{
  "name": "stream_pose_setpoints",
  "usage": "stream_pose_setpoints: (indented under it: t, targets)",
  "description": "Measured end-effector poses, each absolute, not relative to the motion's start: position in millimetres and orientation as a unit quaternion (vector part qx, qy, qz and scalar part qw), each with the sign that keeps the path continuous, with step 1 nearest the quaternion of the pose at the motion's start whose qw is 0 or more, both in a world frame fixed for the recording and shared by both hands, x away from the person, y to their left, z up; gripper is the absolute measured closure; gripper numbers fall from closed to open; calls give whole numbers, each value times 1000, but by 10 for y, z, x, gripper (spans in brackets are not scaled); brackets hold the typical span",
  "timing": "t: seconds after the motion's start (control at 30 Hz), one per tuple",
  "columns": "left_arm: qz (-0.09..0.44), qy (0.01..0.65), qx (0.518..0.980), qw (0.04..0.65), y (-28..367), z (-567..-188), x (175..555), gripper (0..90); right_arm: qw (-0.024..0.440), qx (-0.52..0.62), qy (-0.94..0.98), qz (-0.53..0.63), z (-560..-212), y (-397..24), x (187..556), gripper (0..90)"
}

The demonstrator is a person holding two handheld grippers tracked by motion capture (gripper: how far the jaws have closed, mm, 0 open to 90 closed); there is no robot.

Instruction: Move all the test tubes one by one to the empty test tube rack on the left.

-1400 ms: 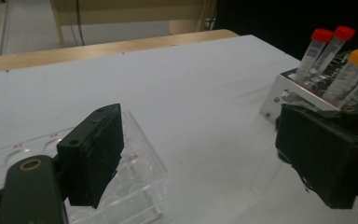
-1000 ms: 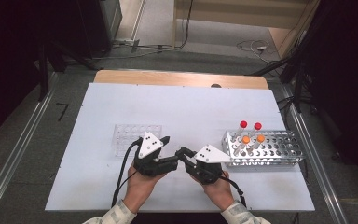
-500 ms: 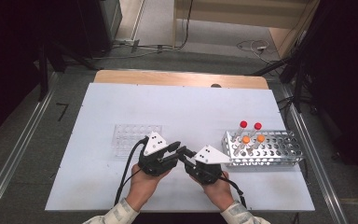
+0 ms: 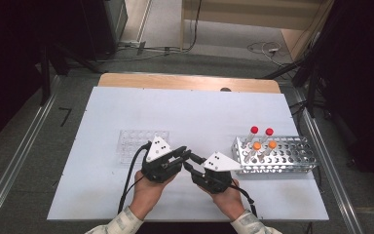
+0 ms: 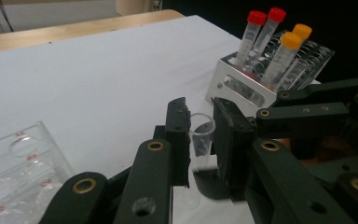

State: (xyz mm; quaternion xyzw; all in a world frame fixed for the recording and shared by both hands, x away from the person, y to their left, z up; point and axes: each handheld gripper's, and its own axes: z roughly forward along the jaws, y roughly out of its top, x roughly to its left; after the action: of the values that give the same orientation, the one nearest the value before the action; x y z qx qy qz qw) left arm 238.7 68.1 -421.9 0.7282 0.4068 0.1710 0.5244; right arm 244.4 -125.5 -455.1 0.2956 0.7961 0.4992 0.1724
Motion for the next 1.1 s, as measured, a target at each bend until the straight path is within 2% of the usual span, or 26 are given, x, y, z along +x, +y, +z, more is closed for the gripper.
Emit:
stream_pose_setpoints:
  t: [0.17,0.6,0.87,1.1]
  targets:
    - [174,414,719,531,757,-4172,2393,771,154,299,801,496,-4561,-1268,2463,429]
    - [189,434,684,554,1023,-4017,2416,771,148,304,803,490,-4557,-1285,2460,328]
    - [204,450,658,568,1249,-3914,2430,771,147,308,804,487,-4568,-1295,2465,308]
    - [219,460,653,560,1337,-3915,2453,771,147,311,802,489,-4568,-1303,2467,308]
